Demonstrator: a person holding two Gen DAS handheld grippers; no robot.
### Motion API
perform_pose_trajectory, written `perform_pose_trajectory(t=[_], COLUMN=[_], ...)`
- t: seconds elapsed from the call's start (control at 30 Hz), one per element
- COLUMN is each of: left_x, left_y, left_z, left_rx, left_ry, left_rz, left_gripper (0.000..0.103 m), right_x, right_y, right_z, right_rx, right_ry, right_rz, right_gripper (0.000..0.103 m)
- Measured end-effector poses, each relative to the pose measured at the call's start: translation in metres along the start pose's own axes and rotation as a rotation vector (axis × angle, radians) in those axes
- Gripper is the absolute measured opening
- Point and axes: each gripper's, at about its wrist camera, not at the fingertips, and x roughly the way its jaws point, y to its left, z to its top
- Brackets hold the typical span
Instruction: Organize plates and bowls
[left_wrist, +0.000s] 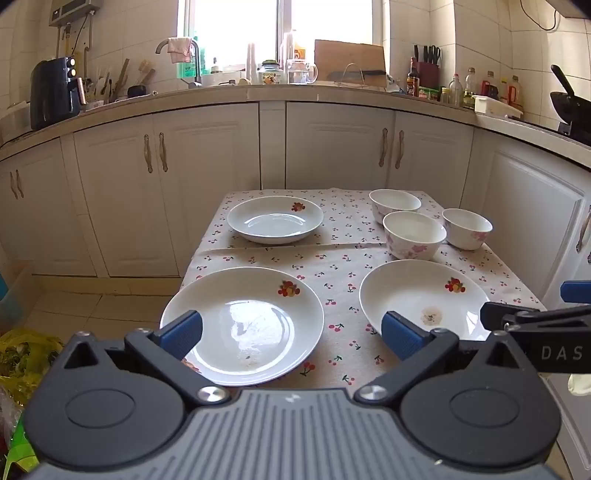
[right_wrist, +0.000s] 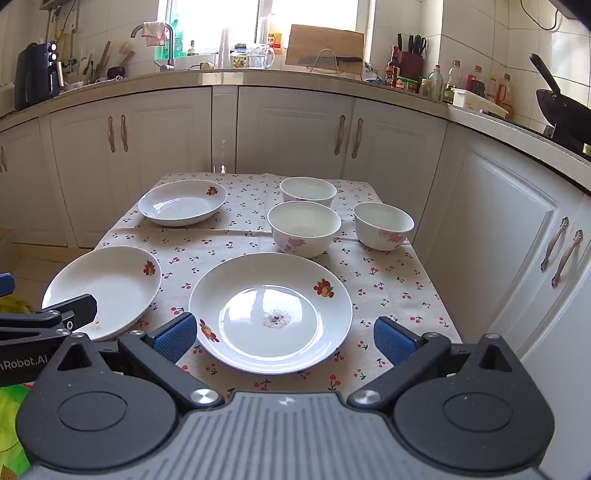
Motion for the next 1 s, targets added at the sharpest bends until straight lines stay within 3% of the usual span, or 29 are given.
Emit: perform_pose_trajectory(t=[1.0], left_x=[-0.008], left_y=[0.000], left_z=[0.003], left_rx=[0.011], left_ry=[-0.015], left_rz=[-0.031], left_gripper=[0.102], right_x=[-0.005], right_y=[0.001], right_z=[-0.001], right_rx=[0.002], right_ry=[-0.019], right_rz=[-0.036], right_gripper=[0.103])
